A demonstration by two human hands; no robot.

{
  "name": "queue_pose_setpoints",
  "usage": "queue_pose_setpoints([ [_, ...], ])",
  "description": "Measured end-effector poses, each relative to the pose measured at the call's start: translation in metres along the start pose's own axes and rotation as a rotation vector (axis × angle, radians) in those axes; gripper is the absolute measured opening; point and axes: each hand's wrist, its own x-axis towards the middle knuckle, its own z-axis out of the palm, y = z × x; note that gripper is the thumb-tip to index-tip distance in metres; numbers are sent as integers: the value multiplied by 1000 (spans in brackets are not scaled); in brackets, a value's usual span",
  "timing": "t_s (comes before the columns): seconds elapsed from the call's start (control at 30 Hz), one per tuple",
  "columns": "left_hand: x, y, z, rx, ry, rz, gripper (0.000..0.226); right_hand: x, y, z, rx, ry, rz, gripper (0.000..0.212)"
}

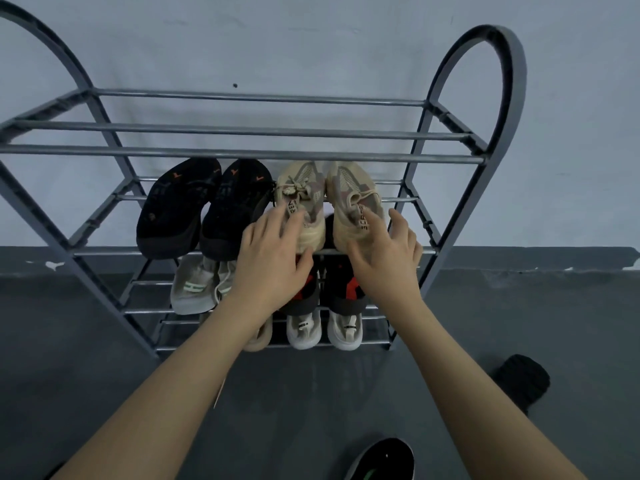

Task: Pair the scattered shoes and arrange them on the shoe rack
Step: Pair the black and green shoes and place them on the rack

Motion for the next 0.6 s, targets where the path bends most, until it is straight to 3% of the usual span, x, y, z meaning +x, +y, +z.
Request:
queue_pose_setpoints([
  [0.23,-69,25,-5,-153,-22,1,44,-79,18,-16,74,112,-109,39],
  [0.6,-226,54,107,-313,-611,-48,57,-210,128,36,13,-296,112,40],
])
